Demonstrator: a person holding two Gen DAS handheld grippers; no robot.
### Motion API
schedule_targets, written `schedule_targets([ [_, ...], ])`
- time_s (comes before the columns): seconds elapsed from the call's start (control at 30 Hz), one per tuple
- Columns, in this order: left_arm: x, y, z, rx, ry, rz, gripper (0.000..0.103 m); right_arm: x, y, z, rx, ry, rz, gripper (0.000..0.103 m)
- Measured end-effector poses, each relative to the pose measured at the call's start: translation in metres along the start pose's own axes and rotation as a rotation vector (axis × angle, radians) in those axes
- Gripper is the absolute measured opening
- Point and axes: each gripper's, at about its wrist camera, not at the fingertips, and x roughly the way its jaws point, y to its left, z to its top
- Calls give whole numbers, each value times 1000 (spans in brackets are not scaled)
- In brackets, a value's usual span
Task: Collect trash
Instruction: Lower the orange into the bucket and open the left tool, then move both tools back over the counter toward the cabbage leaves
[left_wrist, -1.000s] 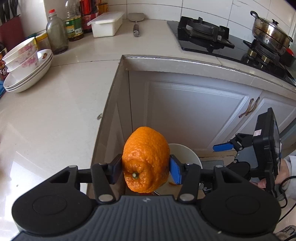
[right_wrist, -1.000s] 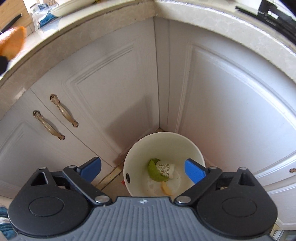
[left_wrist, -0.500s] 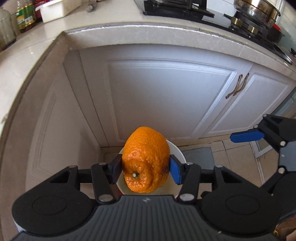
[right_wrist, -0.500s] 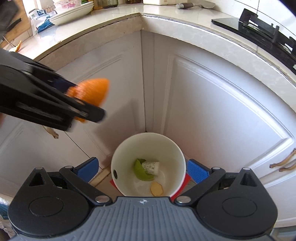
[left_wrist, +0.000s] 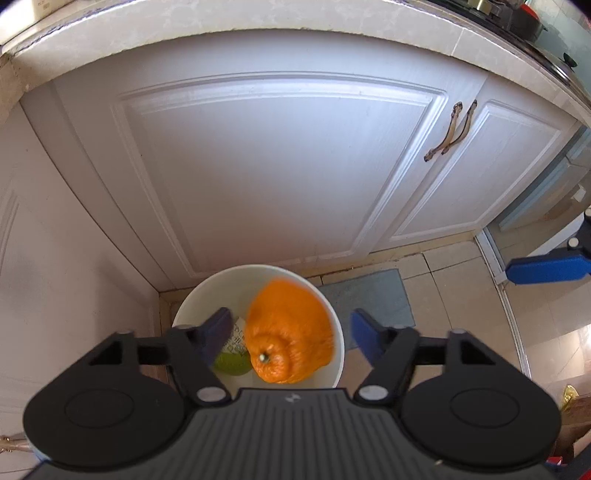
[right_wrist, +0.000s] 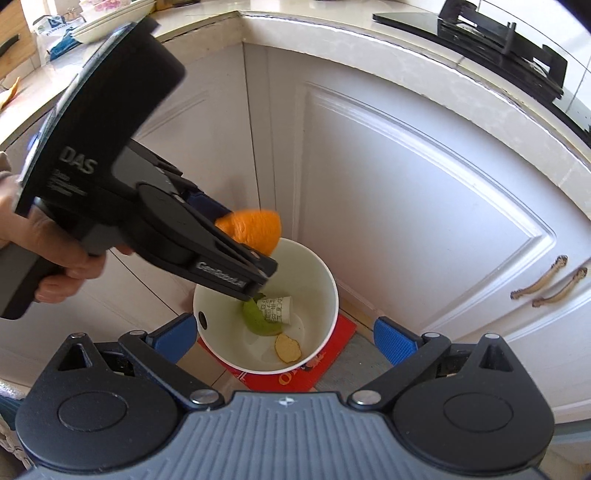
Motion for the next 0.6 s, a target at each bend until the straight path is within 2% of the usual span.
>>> schedule_targets([
  [0.03, -1, -1, 1, -1, -12, 1, 85, 0, -1, -1, 1, 2, -3, 103],
  [0.17, -11, 1, 4, -11, -41, 8, 89, -2, -3, -2, 2, 3, -13, 103],
  [0.6, -56, 15, -2, -8, -108, 80, 89, -12, 10, 11, -35, -20, -31, 103],
])
